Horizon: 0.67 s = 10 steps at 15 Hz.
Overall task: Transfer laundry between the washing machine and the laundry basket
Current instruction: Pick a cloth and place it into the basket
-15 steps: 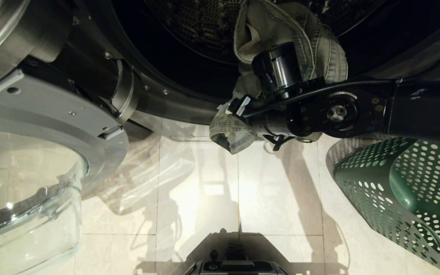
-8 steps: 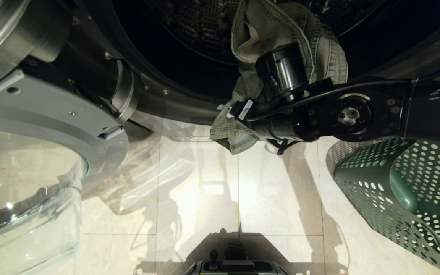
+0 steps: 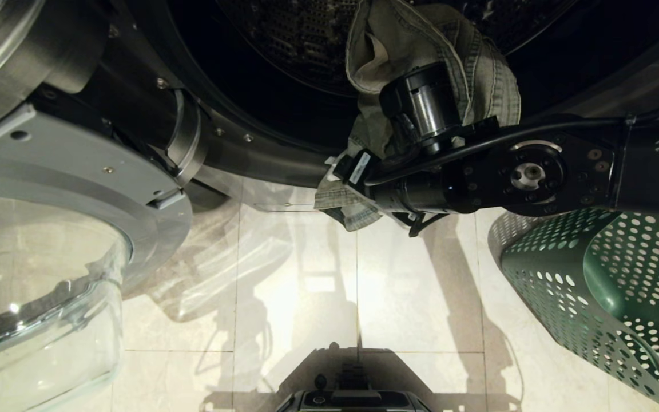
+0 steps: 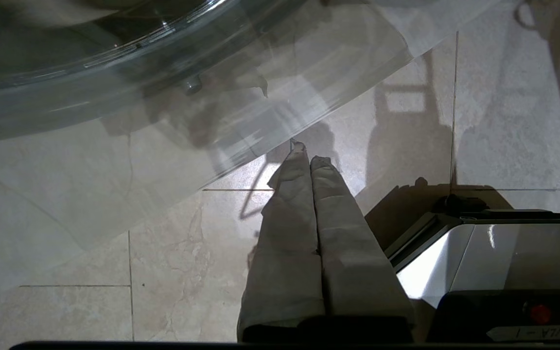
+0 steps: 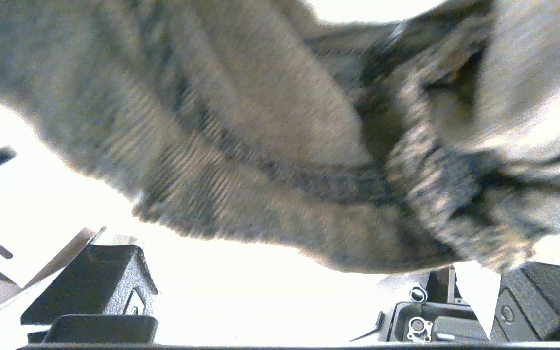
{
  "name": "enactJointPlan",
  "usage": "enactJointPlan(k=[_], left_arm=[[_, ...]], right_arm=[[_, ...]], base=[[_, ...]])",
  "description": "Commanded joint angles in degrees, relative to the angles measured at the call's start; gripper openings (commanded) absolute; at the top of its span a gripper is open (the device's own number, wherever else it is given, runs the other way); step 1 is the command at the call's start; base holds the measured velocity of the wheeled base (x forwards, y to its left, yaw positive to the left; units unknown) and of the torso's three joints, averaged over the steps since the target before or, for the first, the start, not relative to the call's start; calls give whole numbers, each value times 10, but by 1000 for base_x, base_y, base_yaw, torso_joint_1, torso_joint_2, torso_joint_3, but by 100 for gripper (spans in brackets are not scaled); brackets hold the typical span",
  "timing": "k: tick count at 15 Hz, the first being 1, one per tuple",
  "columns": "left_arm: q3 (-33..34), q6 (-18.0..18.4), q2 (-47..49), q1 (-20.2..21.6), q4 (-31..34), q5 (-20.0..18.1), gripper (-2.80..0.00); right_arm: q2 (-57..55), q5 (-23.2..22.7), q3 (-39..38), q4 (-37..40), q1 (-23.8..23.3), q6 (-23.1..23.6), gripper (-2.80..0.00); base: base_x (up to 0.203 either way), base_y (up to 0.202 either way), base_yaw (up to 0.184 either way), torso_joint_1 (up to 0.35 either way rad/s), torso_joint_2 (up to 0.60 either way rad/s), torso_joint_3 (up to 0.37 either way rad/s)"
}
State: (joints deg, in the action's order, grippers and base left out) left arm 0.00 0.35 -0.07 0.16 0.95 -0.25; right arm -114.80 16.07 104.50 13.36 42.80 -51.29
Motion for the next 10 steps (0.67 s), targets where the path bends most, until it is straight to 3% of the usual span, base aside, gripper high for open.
enactJointPlan(k=[1,3,7,8,10], left_arm=[[0,0,-1,0,0,0,-280],[0,0,-1,0,0,0,-280],[0,0,-1,0,0,0,-280],[0,0,-1,0,0,0,-280],[0,0,-1,0,0,0,-280]], right_arm=[[-4,3,2,1,2,-3,0],[-5,22,2,1,2,6,0],[-5,18,7,1,-4,88,0],[-6,20,6,9,-2,90,0],[-6,40,-1,74,0,91,0]], base=[[0,0,0,0,0,0],[0,0,0,0,0,0],[0,0,0,0,0,0],[0,0,0,0,0,0],[0,0,0,0,0,0]])
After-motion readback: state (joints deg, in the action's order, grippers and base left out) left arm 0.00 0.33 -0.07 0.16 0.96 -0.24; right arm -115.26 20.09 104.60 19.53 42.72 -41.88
